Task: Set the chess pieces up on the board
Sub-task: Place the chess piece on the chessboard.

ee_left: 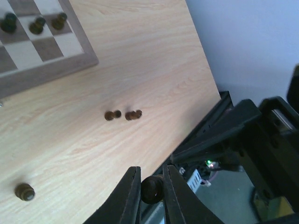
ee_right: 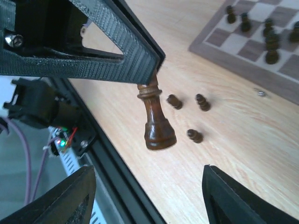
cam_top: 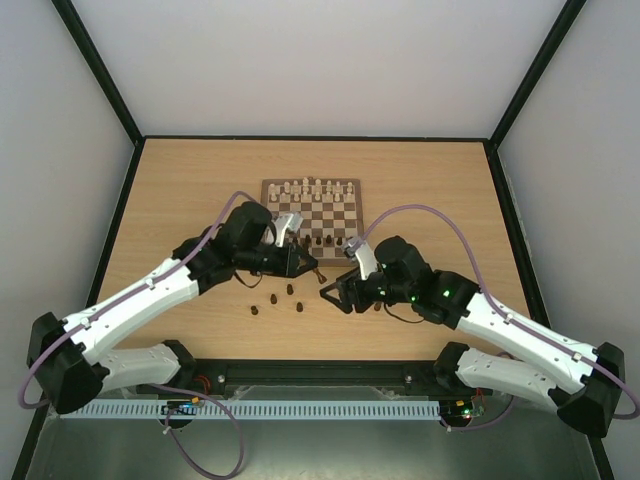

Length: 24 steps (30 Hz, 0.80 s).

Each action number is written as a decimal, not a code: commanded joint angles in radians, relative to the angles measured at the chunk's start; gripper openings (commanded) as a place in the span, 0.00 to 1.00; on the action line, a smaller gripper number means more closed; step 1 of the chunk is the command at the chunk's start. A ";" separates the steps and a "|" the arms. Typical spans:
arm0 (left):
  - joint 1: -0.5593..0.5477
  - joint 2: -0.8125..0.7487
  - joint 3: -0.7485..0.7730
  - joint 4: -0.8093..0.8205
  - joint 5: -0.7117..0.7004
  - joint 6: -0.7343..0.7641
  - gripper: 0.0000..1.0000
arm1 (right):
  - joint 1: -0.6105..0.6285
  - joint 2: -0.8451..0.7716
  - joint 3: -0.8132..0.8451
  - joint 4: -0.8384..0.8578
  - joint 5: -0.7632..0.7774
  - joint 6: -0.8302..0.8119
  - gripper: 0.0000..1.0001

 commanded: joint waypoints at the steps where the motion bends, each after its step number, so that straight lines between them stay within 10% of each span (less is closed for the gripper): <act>1: -0.004 0.059 0.089 -0.078 -0.130 0.072 0.05 | 0.005 -0.028 0.057 -0.131 0.167 0.020 0.64; 14: -0.219 0.387 0.304 -0.211 -0.913 0.089 0.04 | 0.006 -0.096 0.039 -0.211 0.339 0.081 0.68; 24: -0.240 0.492 0.235 -0.017 -1.070 0.098 0.03 | 0.006 -0.113 0.034 -0.216 0.335 0.079 0.68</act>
